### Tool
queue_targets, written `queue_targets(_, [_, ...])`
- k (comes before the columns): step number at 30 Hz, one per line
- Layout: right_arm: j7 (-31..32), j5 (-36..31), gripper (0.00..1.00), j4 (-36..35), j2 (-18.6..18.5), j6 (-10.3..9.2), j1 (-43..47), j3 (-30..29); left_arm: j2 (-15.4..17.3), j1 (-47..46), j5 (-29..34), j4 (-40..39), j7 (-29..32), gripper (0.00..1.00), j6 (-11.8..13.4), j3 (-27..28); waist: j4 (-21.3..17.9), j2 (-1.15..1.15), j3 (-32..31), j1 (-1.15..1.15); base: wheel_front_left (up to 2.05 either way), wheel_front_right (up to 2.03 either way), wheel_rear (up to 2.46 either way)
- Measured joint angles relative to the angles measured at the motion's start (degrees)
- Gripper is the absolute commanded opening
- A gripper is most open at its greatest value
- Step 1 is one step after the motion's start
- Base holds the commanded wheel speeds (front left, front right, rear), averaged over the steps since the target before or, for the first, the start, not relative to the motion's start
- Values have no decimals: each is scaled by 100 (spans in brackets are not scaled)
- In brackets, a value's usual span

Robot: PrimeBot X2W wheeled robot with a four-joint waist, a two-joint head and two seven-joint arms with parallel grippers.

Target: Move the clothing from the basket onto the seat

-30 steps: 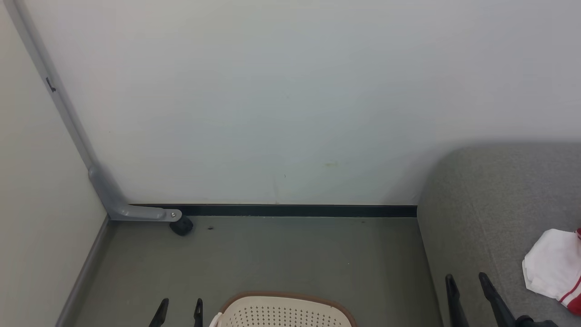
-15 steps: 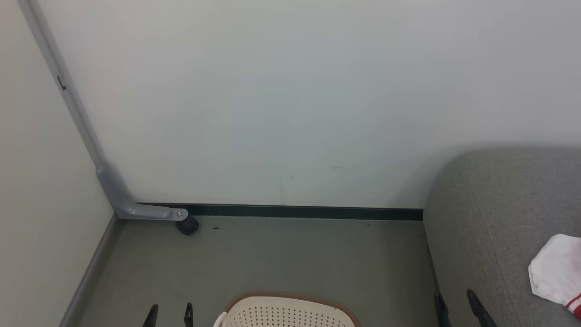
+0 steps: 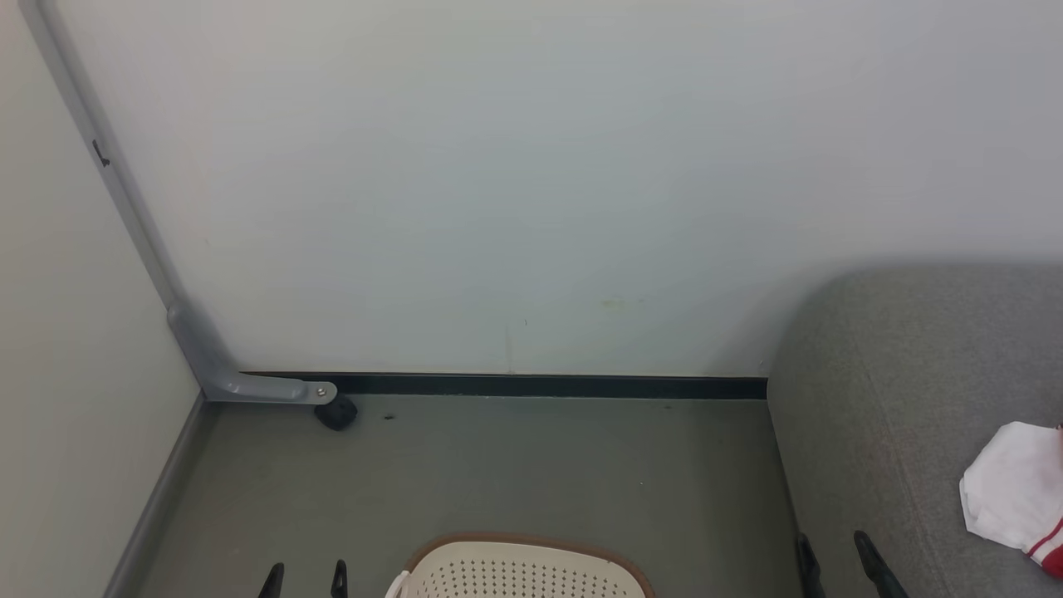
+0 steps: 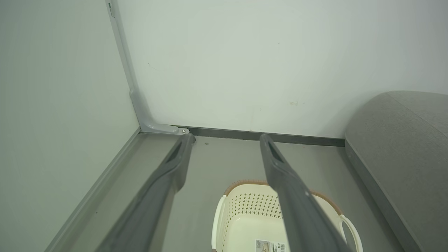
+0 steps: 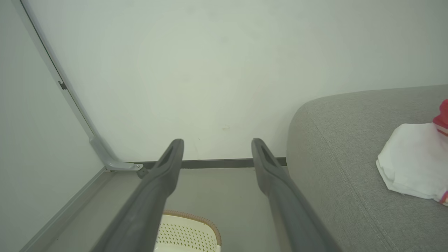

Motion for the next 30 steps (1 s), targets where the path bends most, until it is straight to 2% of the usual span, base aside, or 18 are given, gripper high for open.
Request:
queue_targets(4, [0, -2, 100, 20, 10, 0, -1, -10, -42, 2, -11, 12, 0, 100, -78, 71, -22, 0, 1, 0, 0, 0, 0])
queue_targets(7, [0, -7, 100, 23, 22, 1, -3, -14, -76, 25, -85, -27, 0, 100, -285, 94, -30, 0, -6, 0, 0, 0, 0])
queue_targets(13, [0, -7, 100, 43, 31, 35, -7, -29, -124, 34, -122, -40, 0, 100, -368, 224, -33, 0, -32, 0, 0, 0, 0])
queue_targets(15, [0, -8, 100, 54, 34, 51, -8, -29, -124, 37, -162, -41, 0, 100, -501, 238, -34, 0, -41, 0, 0, 0, 0])
queue_targets(20, [0, -8, 100, 66, 44, 53, -9, -31, -155, 58, -201, -41, 0, 100, -651, 280, -46, 0, -57, 0, 0, 0, 0])
queue_targets(30, [0, -25, 100, 81, 56, 89, -8, -43, -196, 152, -212, -30, 0, 100, -766, 403, -83, 0, -71, 0, 0, 0, 0])
